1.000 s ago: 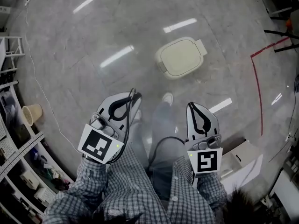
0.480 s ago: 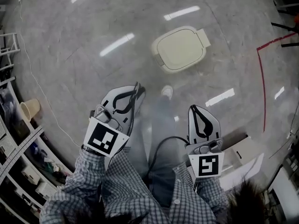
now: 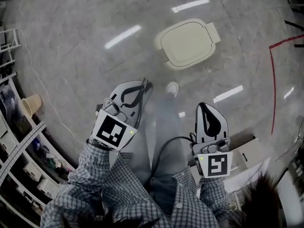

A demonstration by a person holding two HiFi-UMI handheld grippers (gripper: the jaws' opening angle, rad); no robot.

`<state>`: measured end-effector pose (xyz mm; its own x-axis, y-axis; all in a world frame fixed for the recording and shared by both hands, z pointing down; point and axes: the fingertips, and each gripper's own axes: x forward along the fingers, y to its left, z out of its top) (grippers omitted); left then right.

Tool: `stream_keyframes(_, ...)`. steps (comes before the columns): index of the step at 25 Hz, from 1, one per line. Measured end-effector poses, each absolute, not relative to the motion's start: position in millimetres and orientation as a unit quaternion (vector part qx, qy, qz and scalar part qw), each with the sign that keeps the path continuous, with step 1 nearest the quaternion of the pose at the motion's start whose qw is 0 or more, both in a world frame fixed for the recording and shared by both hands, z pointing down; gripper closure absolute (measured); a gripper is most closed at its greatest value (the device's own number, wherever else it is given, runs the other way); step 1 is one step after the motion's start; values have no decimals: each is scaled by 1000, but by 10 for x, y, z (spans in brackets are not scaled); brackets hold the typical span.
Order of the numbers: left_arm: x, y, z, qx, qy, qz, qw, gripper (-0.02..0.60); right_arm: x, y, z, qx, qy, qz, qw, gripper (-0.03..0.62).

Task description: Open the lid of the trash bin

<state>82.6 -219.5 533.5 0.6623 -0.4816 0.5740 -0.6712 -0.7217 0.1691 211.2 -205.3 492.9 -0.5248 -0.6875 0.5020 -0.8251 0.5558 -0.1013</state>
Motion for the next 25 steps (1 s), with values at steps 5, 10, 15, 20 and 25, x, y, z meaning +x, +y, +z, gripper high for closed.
stream_keyframes(5, 810, -2144, 5689, 882, -312, 297, 193, 575, 2114, -2069, 5027, 433, -861, 162, 211, 571)
stream_keyframes(10, 844, -2115, 5882, 876, -314, 298, 213, 575, 2074, -2031, 5079, 425, -866, 169, 201, 571)
stream_keyframes(15, 857, -2218, 6053, 869, -334, 287, 226, 575, 2106, -2009, 5164, 429, -859, 177, 217, 571)
stream_keyframes(20, 862, -2347, 6267, 863, -352, 279, 234, 575, 2123, -2047, 5227, 429, -863, 175, 204, 571)
stream_keyframes(25, 869, -2403, 6473, 862, -347, 286, 234, 575, 2156, -2050, 5334, 430, -858, 177, 218, 571)
